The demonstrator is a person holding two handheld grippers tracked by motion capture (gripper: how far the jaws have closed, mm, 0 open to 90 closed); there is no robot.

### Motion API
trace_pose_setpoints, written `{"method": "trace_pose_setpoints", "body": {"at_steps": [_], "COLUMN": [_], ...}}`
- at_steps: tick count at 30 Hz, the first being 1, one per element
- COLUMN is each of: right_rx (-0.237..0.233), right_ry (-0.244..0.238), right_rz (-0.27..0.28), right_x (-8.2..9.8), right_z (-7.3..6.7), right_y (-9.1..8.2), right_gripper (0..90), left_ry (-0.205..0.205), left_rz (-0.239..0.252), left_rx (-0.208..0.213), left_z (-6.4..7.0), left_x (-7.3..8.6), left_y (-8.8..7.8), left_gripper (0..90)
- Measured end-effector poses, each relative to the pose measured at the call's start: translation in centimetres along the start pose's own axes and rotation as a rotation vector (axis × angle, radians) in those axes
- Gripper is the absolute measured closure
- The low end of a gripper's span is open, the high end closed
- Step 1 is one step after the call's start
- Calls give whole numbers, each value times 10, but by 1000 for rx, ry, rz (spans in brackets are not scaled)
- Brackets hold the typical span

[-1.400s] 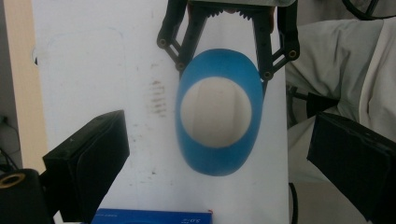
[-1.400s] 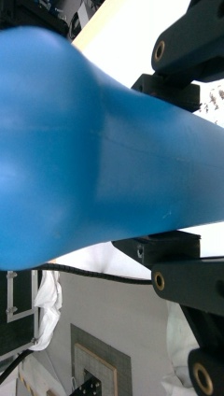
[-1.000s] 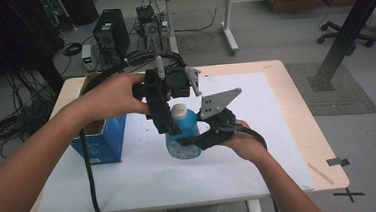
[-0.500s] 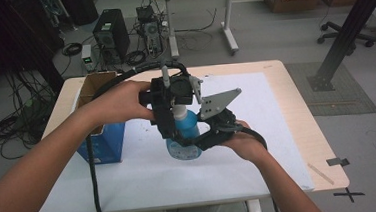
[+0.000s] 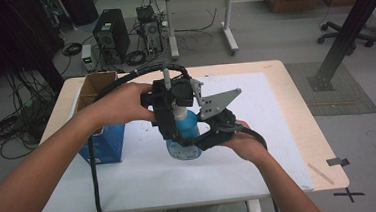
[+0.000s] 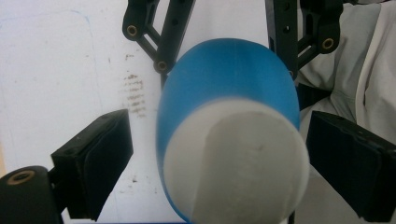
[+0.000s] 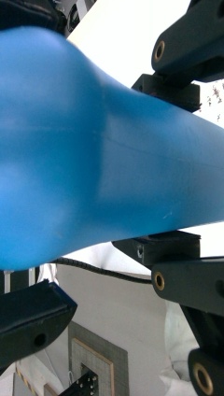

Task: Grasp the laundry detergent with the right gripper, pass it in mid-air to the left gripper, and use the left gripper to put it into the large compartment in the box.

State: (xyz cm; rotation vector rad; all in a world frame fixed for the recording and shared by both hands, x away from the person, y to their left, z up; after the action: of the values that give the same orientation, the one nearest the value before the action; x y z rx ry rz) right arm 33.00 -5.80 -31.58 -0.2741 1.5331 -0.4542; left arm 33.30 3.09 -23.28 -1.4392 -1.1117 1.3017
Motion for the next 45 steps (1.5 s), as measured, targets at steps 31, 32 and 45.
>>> {"method": "trace_pose_setpoints", "body": {"at_steps": [31,32,45], "right_rx": [-1,-2,-5], "right_ry": [5,5,-2], "right_rz": [2,2,2], "right_x": [2,2,2], "right_z": [0,0,-1], "right_y": [0,0,2], "right_gripper": [445,444,444], "left_ry": [18,18,21], "left_rz": [5,6,4], "left_rx": [31,35,30], "left_z": [-2,-1,0], "left_x": [-1,0,1], "left_y": [3,3,3], "left_gripper": [358,362,378]}}
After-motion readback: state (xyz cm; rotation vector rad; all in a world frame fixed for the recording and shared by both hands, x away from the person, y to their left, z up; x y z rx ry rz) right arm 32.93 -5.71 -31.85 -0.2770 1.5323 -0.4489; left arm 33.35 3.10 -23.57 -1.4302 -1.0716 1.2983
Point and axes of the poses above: each handheld gripper's, and its own axes: y roughly forward along the jaws, x roughly out of its underside, z roughly to its right, the point moved 5 cm from there along y, roughly forward along the jaws, and after that the axes turned 1 degree about z, right-handed, at the moved point
